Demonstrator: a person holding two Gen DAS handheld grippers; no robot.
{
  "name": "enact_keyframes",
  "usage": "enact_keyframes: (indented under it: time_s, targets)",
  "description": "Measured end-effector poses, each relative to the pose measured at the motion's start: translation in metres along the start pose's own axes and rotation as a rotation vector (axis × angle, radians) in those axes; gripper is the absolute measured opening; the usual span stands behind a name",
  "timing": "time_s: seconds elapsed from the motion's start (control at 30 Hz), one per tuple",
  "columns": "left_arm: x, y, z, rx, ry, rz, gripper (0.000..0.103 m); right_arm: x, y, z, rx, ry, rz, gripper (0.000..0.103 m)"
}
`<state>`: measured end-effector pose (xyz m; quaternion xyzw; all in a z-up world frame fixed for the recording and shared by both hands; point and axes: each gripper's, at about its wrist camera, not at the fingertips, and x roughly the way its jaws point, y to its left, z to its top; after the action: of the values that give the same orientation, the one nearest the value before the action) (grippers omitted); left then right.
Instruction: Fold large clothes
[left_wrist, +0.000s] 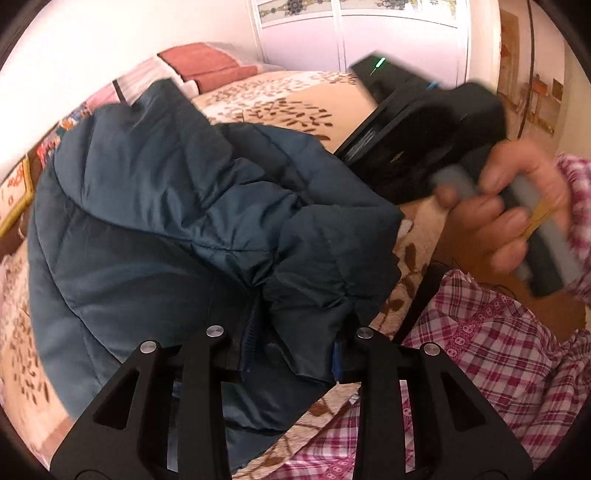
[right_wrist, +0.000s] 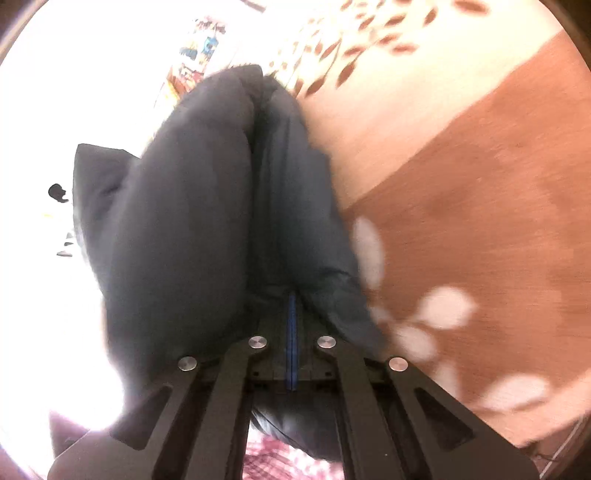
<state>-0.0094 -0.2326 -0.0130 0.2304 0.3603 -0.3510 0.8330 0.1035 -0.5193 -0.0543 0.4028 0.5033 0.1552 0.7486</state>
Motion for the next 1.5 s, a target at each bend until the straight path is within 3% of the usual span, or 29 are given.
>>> enact_keyframes:
  time_s: [0.13,0.3,0.47,0.63,0.83,1.17,1.5]
  targets:
    - [0.002,0.001,-0.004,-0.036,0.008,-0.015,0.030,-0.041,0.008,0.007,-0.054,-0.109,-0.132,0.001]
    - [-0.002,0.004,-0.007,-0.059,0.011,-0.026,0.031,-0.068,0.068,0.008,-0.207,-0.209,-0.142,0.001]
    - [-0.002,0.005,-0.005,-0.083,0.013,-0.039,0.033,-0.040,0.163,-0.003,-0.453,-0.158,-0.091,0.001]
    - [-0.003,0.013,-0.002,-0.098,0.017,-0.055,0.041,0.003,0.198,0.005,-0.531,-0.073,-0.136,0.001]
    - [-0.007,0.011,0.000,-0.104,0.028,-0.089,0.054,0.039,0.177,0.026,-0.457,-0.023,-0.293,0.000]
    - [-0.022,0.008,0.003,-0.105,0.026,-0.116,0.062,0.050,0.133,0.019,-0.419,-0.018,-0.331,0.000]
    - [-0.044,0.021,0.002,-0.168,-0.008,-0.063,0.062,0.051,0.130,0.017,-0.411,-0.031,-0.372,0.000]
